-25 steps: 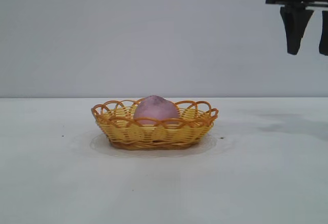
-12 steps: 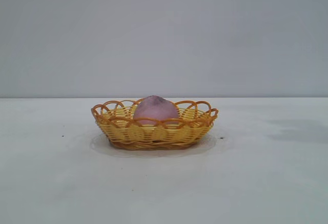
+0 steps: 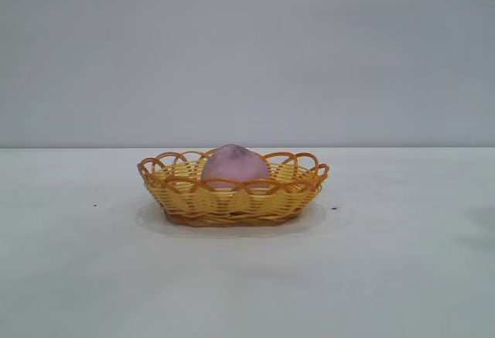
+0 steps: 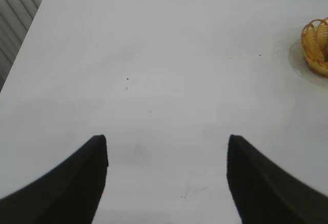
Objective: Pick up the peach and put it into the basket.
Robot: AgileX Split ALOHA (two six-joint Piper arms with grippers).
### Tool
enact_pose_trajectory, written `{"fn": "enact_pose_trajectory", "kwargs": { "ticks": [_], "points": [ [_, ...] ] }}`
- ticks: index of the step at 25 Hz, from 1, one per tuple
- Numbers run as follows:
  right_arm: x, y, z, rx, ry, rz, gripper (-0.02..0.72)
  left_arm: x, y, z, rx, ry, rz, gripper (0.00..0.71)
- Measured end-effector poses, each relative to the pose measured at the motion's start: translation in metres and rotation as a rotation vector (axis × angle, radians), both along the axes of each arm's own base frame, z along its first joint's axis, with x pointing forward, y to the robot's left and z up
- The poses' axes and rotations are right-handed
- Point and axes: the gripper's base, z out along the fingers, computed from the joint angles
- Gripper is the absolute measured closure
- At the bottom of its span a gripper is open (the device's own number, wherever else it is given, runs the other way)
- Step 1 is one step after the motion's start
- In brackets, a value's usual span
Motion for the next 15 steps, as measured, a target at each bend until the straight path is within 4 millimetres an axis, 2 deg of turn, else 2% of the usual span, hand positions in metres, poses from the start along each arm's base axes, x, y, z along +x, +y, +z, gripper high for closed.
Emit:
{"fn": "enact_pose_trajectory", "kwargs": {
  "ticks": [4,15],
  "points": [
    [-0.042,-0.007,-0.011,0.002,-0.004,0.001,0.32,0.0,0.0,0.0,0.0,0.0,0.0,0.224],
    [-0.155,-0.025,-0.114,-0.013,0.084,0.002,0.32,0.0,0.0,0.0,0.0,0.0,0.0,0.224]
  ]
}}
